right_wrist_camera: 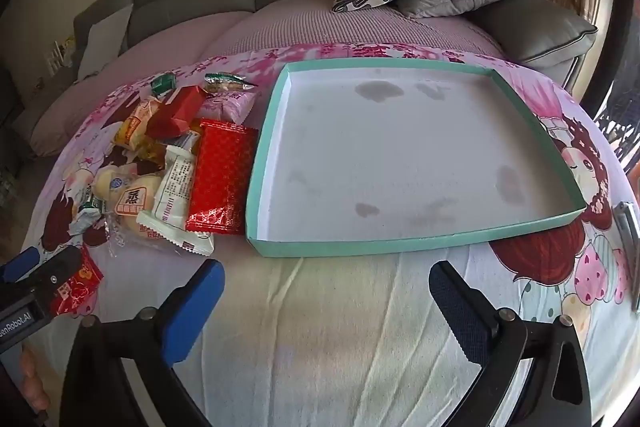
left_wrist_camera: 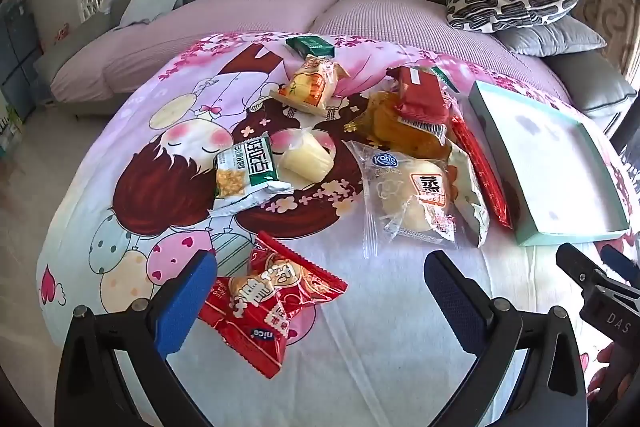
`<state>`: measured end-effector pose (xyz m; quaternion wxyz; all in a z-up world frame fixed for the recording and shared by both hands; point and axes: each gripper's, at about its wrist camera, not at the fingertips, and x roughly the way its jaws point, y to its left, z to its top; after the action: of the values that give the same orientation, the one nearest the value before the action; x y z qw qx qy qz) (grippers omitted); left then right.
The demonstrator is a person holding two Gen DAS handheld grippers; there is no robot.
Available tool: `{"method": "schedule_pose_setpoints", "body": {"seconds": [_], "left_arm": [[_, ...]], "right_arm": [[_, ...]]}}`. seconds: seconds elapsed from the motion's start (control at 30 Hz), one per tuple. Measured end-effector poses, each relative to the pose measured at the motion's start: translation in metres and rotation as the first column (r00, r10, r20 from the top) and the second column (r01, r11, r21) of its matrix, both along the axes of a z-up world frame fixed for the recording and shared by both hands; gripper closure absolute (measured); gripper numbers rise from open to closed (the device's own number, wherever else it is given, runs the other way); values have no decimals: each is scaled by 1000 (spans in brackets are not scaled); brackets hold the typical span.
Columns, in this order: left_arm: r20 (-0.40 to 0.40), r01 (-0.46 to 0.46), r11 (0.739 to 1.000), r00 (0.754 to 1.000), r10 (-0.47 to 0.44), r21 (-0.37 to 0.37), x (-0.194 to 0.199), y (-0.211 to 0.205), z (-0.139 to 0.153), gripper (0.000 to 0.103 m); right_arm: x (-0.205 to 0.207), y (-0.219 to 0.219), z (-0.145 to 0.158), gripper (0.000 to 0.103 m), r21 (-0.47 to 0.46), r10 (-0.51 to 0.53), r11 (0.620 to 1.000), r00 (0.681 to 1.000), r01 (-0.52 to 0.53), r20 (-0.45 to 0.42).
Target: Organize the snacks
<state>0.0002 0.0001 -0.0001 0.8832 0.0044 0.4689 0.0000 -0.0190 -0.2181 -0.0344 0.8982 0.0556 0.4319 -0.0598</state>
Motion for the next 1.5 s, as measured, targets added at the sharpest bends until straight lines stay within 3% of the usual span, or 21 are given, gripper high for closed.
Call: {"method": "schedule_pose_setpoints", "body": {"seconds": [0.17,0.4,1.5], "left_arm": [[-2,8,1000,1000,-8,-3,5,-1,1,0],[10,40,996,999,-41,75,3,-19,-2,0],[-14,51,993,999,-50,105,3,-26,-10,0]], "right_arm": [[-1,-3,0,0,-9,-3,1000,1000,3,5],[-1,5,-3,0,-12,-30,999,1000,30,-5],[2,-5,-3,0,14,-24,1000,1000,24,-7]]}}
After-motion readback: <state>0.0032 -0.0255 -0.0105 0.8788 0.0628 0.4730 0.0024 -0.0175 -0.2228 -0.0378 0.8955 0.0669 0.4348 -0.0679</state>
